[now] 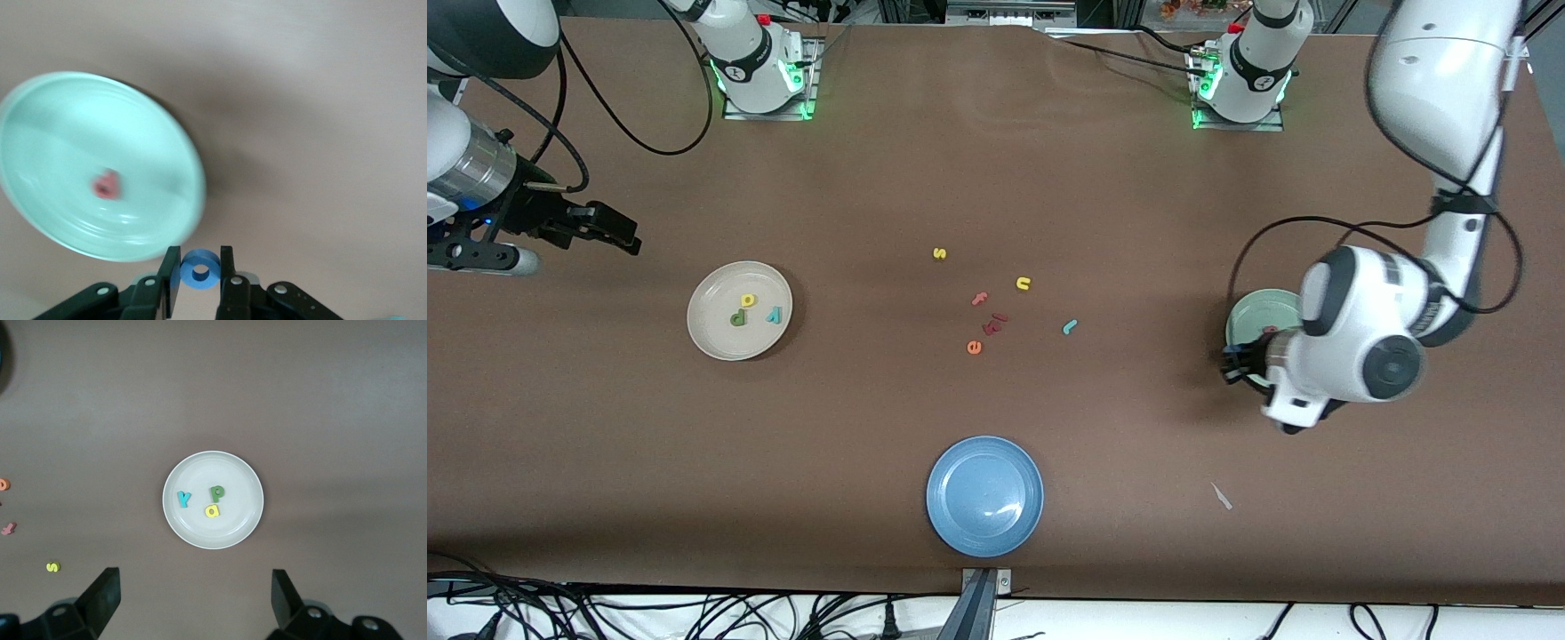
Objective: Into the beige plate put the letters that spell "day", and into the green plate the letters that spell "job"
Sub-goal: 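Drop the blue o on the green plate while the right arm returns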
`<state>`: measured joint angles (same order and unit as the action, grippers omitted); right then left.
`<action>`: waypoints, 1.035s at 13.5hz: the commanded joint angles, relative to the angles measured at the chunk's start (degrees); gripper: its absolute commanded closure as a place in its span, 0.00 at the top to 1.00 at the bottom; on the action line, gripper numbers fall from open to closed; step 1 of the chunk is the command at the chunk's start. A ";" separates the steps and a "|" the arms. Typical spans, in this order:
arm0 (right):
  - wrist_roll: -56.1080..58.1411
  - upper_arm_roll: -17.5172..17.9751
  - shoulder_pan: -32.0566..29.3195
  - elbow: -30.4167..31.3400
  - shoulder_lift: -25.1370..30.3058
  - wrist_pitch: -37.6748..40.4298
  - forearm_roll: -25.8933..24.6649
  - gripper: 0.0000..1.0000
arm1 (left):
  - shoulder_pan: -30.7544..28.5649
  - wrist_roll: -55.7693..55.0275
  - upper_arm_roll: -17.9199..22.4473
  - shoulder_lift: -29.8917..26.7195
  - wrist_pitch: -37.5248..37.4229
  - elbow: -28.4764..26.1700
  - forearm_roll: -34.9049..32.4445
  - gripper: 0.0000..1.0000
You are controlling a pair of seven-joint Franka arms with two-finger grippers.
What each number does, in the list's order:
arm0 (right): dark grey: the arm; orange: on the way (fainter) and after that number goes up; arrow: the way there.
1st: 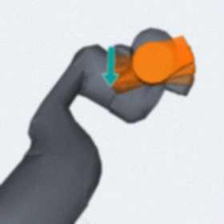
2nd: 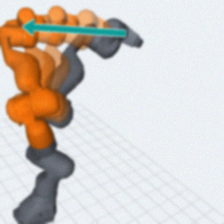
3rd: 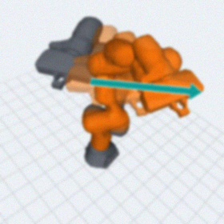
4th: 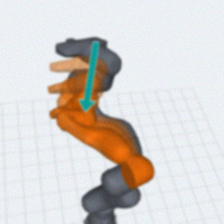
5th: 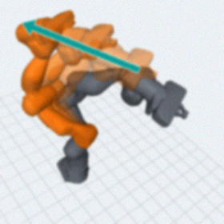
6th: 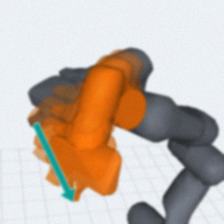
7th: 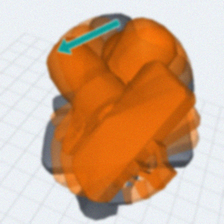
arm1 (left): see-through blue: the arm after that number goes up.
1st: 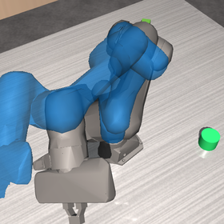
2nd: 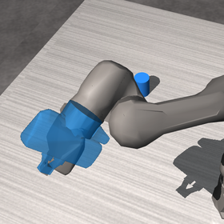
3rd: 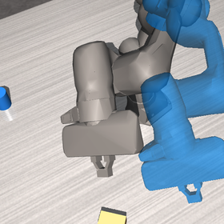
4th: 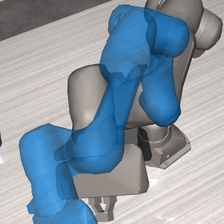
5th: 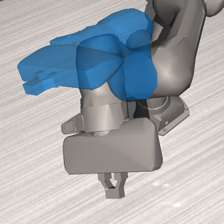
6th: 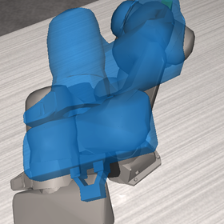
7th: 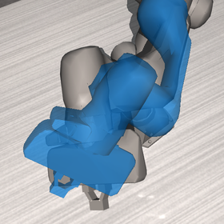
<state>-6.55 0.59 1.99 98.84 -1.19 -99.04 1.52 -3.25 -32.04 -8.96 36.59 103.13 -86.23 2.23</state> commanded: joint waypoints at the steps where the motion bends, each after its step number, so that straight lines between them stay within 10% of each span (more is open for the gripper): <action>1: 2.34 0.20 -0.32 -0.05 1.10 0.52 0.59 1.00 | -4.47 9.60 -0.88 -2.75 0.31 -7.44 -0.91 0.16; 8: 1.63 -0.42 -0.50 -0.05 0.84 0.25 0.24 1.00 | -6.94 14.20 -0.88 -3.54 7.07 -19.58 -3.29 0.21; 12: 1.63 -0.42 -0.50 -0.57 0.66 0.08 -0.12 1.00 | -6.85 14.20 -0.88 -3.45 8.40 -18.45 -3.29 0.77; 14: 1.63 -0.33 -0.50 -0.58 0.66 0.08 -0.20 1.00 | -6.85 14.20 -1.14 -3.63 8.31 -17.23 -3.29 0.86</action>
<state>-5.73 0.02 1.87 98.71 -0.83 -99.09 1.51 -9.39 -18.69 -9.23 34.91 111.44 -103.31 0.29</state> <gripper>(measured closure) 0.000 0.436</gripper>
